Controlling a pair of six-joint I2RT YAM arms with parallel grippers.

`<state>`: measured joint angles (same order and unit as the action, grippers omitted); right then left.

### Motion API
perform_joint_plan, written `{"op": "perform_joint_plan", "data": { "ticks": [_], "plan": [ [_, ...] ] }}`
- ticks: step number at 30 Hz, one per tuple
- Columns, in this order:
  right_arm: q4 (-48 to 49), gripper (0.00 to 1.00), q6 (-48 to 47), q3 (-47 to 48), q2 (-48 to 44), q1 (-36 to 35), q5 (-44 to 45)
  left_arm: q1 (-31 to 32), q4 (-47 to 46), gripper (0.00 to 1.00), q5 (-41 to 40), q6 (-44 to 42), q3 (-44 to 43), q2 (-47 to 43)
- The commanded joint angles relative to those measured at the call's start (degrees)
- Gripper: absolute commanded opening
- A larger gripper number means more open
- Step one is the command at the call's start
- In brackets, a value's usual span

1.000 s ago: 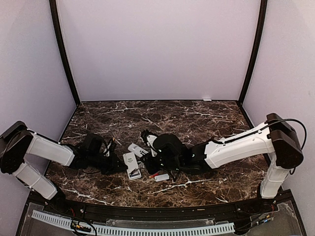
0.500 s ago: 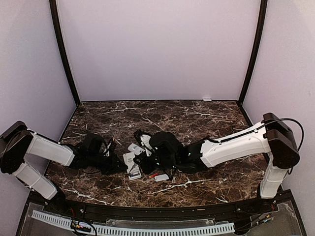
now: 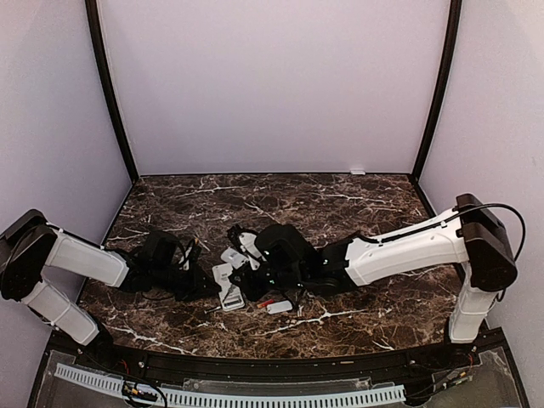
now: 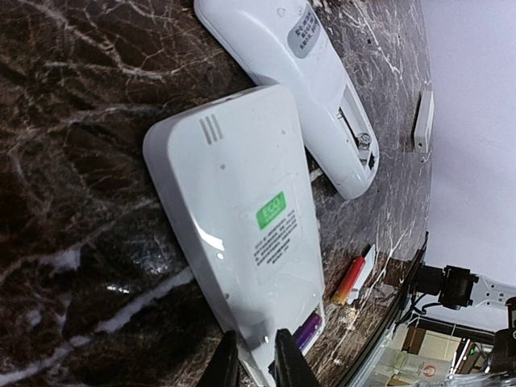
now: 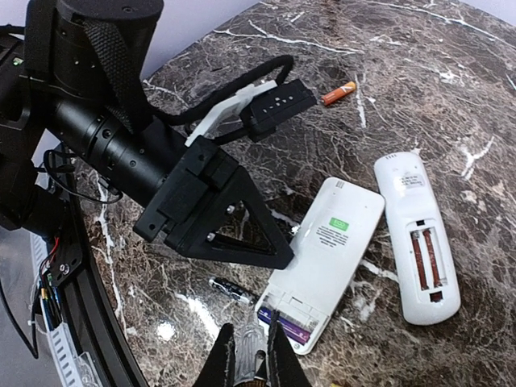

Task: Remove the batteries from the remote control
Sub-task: Remove the battery from the remote control without the battery cover.

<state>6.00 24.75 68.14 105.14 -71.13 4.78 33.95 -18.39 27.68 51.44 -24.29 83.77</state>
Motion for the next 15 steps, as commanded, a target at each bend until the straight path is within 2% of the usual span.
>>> {"op": "perform_joint_plan", "data": {
  "ticks": [1, 7, 15],
  "plan": [
    [-6.39, 0.0, 1.06, 0.9, -5.54, 2.56, 1.03, -0.12, -0.48, 0.2, 1.13, -1.14, -0.27, -2.13],
    [-11.36, 0.0, 1.0, -0.55, -7.14, 4.59, -1.48, 0.24, 1.12, 0.28, 1.8, -2.39, -0.81, -3.11],
    [-11.4, 0.0, 1.84, -0.24, -6.08, 4.79, -4.32, 1.39, 4.13, 0.27, 2.91, -2.66, -1.16, -1.57]
  ]
}}
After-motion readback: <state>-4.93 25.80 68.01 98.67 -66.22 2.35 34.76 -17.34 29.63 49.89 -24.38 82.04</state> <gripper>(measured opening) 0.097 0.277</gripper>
